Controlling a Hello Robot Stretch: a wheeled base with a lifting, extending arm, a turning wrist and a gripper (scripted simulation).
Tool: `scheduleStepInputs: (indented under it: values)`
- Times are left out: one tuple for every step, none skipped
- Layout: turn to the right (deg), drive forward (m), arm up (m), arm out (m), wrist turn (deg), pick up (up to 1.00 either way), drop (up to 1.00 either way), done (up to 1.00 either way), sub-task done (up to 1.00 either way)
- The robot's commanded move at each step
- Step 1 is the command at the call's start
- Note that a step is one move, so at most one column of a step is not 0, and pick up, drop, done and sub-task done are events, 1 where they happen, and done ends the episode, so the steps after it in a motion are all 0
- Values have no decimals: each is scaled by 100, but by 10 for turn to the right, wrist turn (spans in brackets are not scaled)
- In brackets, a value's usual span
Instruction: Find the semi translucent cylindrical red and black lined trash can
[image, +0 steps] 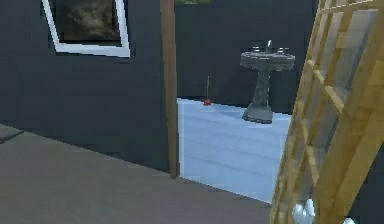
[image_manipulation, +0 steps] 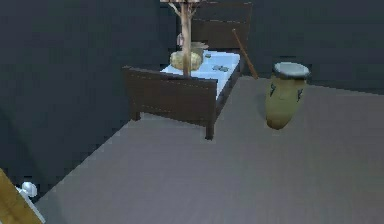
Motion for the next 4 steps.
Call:
scheduleStepInputs:
  values:
    - [0, 100, 0, 0, 0, 0, 0, 0, 0]
    - [90, 0, 0, 0, 0, 0, 0, 0, 0]
    - [0, 30, 0, 0, 0, 0, 0, 0, 0]
    - [450, 0, 0, 0, 0, 0, 0, 0, 0]
